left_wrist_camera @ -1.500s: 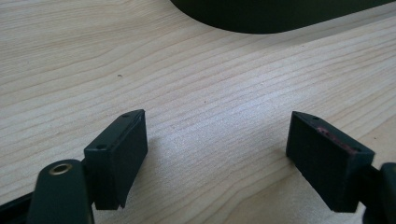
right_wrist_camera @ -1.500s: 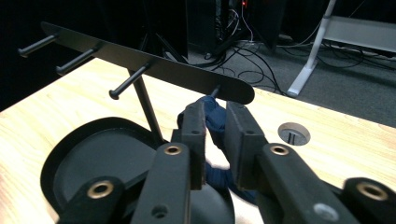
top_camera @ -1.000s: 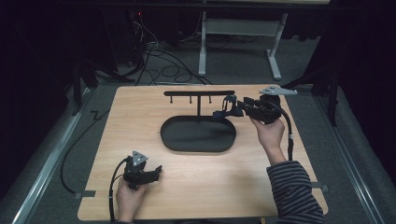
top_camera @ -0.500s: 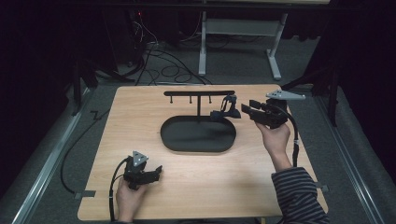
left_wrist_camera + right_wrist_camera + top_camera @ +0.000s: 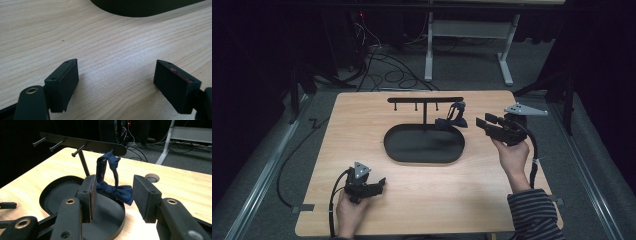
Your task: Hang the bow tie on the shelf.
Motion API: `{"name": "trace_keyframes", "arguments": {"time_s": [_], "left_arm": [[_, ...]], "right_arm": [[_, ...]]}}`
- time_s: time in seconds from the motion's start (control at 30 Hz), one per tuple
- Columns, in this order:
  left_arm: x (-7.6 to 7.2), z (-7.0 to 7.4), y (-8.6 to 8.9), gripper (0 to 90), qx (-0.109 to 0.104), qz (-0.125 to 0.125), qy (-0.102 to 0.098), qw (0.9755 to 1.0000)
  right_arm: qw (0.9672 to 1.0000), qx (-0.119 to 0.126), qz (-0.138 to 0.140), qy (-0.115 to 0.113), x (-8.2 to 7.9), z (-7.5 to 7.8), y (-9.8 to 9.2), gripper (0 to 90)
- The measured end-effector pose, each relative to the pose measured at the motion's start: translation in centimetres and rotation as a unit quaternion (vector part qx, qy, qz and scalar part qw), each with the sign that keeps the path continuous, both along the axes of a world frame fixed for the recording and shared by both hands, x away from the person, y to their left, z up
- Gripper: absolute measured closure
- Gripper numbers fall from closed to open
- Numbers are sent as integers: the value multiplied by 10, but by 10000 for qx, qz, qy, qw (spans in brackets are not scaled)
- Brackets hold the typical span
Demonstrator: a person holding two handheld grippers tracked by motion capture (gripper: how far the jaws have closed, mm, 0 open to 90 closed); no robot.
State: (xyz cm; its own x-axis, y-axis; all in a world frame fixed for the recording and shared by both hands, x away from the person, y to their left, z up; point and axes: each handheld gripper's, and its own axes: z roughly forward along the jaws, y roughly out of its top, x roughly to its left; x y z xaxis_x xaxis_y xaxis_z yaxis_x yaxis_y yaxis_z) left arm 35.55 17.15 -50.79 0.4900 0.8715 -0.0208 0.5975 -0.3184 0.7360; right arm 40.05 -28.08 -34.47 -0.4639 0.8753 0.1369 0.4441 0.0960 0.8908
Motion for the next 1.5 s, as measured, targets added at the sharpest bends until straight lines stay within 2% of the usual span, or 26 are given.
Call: {"name": "trace_keyframes", "arguments": {"time_s": [0.5, 0.6, 0.67, 0.87, 1.5], "left_arm": [[0, 0, 0, 204, -3, -1, 0, 10000], [0, 0, 0, 204, 0, -2, -1, 10000], [0, 0, 0, 205, -2, -1, -2, 10000], [0, 0, 0, 205, -1, -2, -1, 10000], [0, 0, 0, 204, -1, -1, -1, 10000]], "right_arm": [[9998, 141, -95, -68, -23, -7, -12, 559], [9998, -89, -172, -88, -29, -10, -11, 557], [9998, -122, -152, -65, -31, -12, -11, 558], [9998, 107, -142, -1, -35, -18, -13, 562], [9997, 181, -151, 107, -41, -31, -14, 563]]}}
